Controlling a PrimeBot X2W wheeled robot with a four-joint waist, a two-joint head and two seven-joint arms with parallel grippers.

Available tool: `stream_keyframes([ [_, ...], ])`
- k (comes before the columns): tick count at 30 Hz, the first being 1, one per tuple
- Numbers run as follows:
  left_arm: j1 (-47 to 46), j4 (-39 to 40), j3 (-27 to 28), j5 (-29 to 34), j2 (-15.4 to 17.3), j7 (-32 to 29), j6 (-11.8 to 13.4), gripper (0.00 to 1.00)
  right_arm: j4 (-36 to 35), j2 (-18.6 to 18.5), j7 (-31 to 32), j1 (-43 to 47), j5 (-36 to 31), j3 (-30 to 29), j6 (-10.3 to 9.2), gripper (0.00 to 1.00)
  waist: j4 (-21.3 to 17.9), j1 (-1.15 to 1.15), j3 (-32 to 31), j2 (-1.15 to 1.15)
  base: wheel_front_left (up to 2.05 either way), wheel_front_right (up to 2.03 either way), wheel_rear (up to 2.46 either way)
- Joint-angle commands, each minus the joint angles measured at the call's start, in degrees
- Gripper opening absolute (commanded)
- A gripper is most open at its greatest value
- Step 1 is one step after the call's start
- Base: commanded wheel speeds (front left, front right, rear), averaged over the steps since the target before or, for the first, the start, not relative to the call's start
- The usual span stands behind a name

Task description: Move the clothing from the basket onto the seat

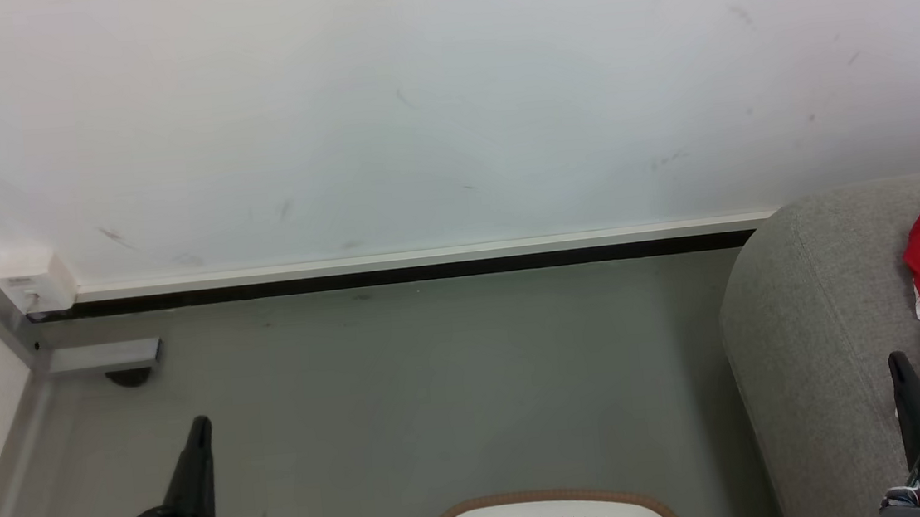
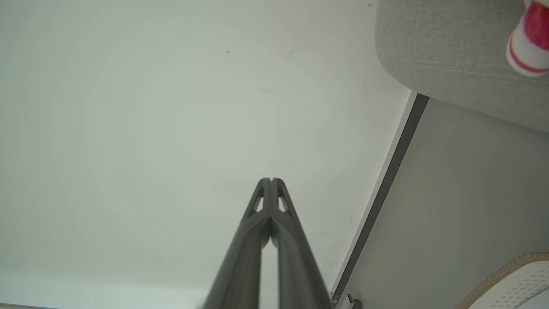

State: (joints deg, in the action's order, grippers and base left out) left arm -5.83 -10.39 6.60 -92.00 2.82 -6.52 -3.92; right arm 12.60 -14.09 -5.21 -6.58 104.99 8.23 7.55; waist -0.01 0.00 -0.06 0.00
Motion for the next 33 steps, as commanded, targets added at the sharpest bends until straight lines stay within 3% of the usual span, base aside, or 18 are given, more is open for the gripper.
stream_keyframes([
  [1,-0.41,0.26,0.15,-0.7,0.09,-0.17,0.03,0.0,-0.3,-0.38,-0.23,-0.38,0.63,0.04,-0.12,0.0,0.0,0.0,0.0,0.0,0.0,0.0,0.0],
  [33,-0.4,0.29,0.15,-0.7,0.09,-0.17,0.04,0.0,-0.67,-1.54,-1.45,-0.45,1.73,1.48,-0.12,0.0,0.0,0.0,0.01,0.0,0.0,0.0,0.0],
])
